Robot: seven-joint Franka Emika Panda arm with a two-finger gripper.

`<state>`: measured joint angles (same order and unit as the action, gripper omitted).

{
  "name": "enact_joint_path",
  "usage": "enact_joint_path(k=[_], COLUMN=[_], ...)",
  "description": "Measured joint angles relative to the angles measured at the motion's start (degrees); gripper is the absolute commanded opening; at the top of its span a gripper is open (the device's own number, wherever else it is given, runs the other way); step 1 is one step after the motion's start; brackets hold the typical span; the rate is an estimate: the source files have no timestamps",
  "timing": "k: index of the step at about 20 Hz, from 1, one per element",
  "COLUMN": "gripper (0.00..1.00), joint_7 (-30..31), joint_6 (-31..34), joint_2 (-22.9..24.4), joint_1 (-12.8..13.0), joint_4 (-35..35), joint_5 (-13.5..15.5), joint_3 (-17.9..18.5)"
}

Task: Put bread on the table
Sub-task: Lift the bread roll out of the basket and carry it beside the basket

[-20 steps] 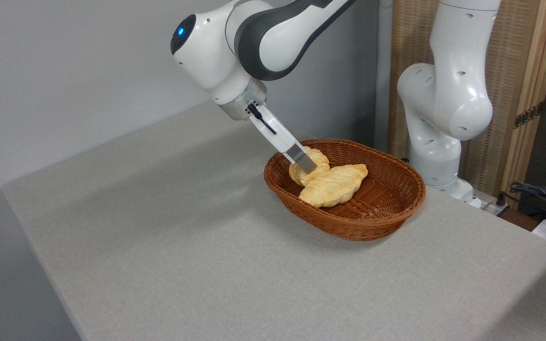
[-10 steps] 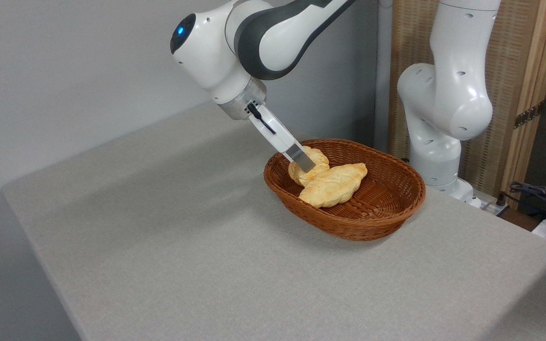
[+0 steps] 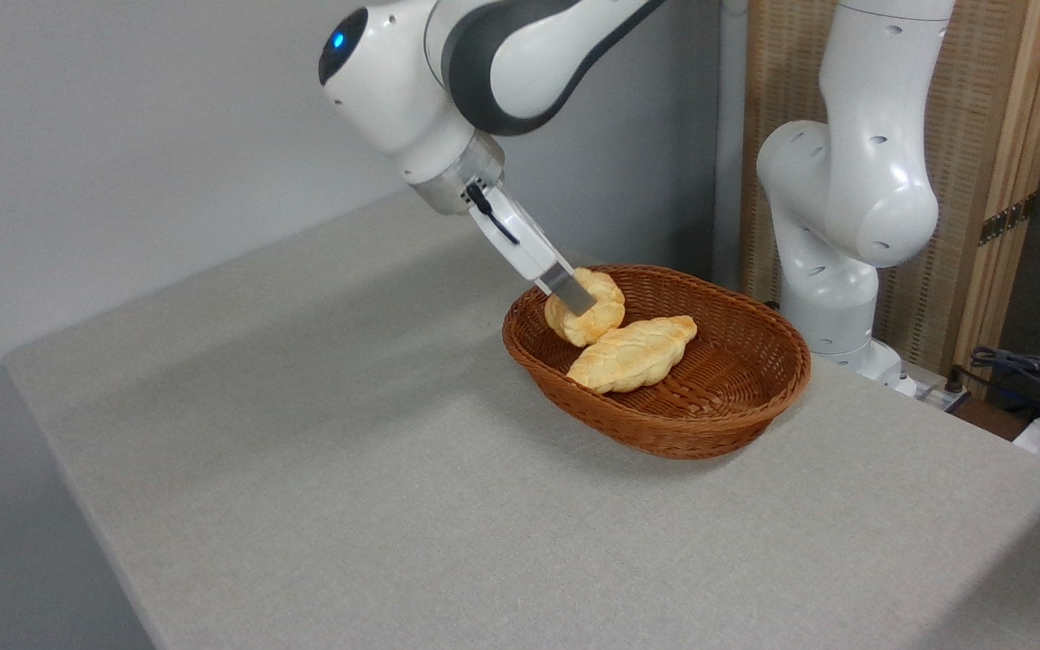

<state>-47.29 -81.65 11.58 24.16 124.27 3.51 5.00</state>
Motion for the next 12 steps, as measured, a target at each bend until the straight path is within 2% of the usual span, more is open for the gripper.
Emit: enact_joint_path(k=[8,12], gripper=[0.21,0.21], joint_7=[-0.7,-0.7], joint_6=[1.0,-4.7], joint_2=[0.6,0.5], joint_1=[-0.4,-0.8], joint_4=[-7.2,-10.8], joint_5=[0.0,0.0], joint_3=[0.7,1.4])
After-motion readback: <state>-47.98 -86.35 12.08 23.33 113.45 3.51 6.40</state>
